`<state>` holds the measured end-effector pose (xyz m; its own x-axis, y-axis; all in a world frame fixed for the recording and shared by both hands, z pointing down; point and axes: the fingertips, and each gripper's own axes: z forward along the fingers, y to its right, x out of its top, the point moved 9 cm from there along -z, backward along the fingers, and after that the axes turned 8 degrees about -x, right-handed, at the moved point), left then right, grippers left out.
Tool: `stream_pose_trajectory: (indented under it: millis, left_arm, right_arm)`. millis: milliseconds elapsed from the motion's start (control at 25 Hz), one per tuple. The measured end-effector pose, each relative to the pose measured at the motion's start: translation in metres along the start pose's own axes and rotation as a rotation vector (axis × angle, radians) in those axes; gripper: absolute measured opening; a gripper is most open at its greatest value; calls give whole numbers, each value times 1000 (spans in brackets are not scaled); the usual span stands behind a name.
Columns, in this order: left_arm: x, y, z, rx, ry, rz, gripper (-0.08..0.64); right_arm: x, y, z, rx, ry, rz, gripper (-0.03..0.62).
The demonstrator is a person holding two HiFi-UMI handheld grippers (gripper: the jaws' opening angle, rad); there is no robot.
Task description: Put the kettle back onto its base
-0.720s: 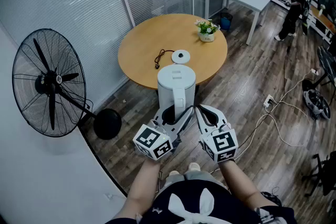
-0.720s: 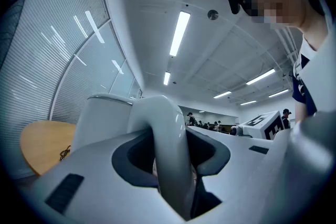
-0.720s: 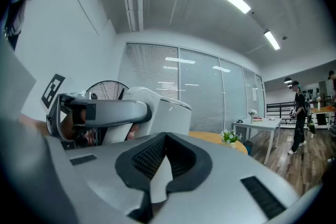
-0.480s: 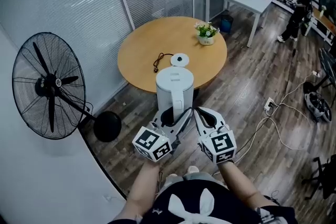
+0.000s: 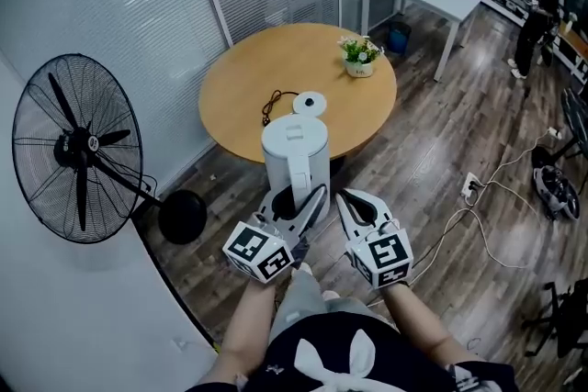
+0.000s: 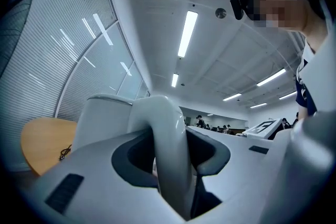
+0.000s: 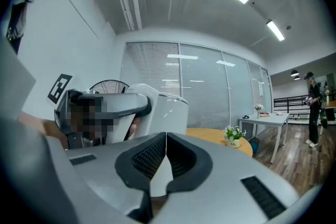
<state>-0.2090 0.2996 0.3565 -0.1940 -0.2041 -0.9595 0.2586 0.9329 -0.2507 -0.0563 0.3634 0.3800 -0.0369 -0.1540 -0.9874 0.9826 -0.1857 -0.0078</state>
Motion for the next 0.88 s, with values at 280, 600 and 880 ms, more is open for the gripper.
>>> stream_pose_trajectory:
  millis: [280, 600, 880]
  left_arm:
    - [0, -32, 26, -7, -3, -17, 164]
    - [9, -112, 61, -9, 8, -31, 164]
    - [33, -193, 96, -41, 5, -15, 164]
  right_arm:
    - [-1, 24, 35, 5, -7, 9, 23]
    - [2, 55, 117, -7, -11, 16, 23]
    - [17, 82, 205, -26, -7, 28, 23]
